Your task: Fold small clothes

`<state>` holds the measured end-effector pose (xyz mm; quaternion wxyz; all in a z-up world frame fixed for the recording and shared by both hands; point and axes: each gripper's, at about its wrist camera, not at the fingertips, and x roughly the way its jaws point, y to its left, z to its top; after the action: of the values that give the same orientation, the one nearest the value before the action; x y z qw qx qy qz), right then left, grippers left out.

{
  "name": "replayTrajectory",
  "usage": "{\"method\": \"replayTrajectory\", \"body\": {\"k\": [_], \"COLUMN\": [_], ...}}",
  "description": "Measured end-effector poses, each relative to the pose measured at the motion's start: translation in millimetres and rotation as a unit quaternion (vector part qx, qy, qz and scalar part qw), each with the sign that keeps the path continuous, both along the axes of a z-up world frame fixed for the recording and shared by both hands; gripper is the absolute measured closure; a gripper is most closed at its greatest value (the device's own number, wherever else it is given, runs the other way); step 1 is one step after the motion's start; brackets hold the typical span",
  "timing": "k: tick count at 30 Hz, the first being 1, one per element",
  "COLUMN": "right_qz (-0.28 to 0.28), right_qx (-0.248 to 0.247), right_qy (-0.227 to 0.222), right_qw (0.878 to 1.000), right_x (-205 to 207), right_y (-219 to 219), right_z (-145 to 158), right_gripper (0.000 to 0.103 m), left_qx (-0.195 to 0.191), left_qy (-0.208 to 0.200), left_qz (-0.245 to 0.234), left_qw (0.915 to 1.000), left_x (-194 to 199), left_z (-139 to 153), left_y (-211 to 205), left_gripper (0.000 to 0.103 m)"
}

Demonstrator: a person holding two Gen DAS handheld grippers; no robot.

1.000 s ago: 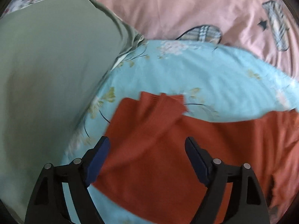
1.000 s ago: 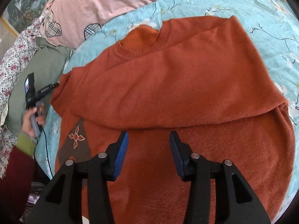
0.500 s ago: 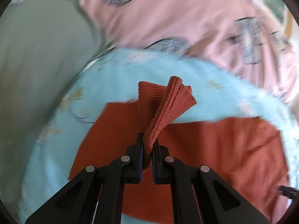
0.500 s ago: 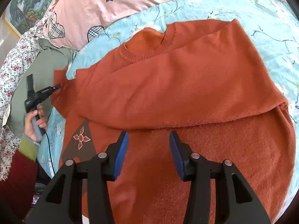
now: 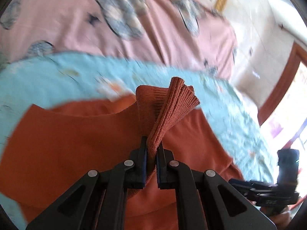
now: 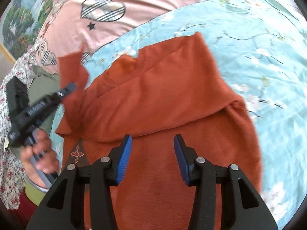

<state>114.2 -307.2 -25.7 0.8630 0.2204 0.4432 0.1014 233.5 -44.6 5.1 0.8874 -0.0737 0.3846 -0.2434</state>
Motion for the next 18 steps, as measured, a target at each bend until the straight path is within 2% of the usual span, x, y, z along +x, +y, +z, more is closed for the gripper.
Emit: {"method": "replayTrajectory", "body": {"k": [5,6,8,10,12,15,18], "right_qz": [-0.017,-0.019,-0.019,-0.017,-0.013,-0.005,-0.002], "right_qx": [0.007,0.009,0.012,0.016,0.017,0.028,0.043], "right_qy": [0.003,0.004,0.005,0.002,0.0,0.001,0.007], "right_qw": [1.0,1.0,1.0,1.0,1.0,1.0,0.999], "right_x": [-1.5,-0.7,1.3,5.2,10.3,22.2,36.1], "right_y": [-14.6,-15.6,-14.7,-11.4,-6.0,6.2,20.2], "right_z": [-3.1,-3.6,-4.2,-3.7,-3.6,-6.0,-10.5], "right_gripper": [0.056,0.056,0.056,0.056,0.056,0.056,0.056], "left_qx": [0.05,0.054,0.05,0.041,0.041,0.04,0.051], "left_qy": [0.055,0.065,0.086,0.085,0.066,0.052,0.04], "left_qz": [-0.017,-0.017,-0.015,-0.012,0.001,0.023,0.065], "left_qw": [0.9971,0.9963,0.9949,0.9955,0.997,0.9976,0.9958], "left_x": [13.6,14.3,11.1,3.2,-13.7,-39.1,-64.6], "left_z": [-54.2,-61.2,-71.9,-69.6,-58.3,-46.1,-36.8], "left_y": [-43.3,-43.8,-40.3,-29.8,-16.0,12.3,48.7], "left_gripper": [0.093,0.09,0.075,0.05,0.039,0.038,0.038]}}
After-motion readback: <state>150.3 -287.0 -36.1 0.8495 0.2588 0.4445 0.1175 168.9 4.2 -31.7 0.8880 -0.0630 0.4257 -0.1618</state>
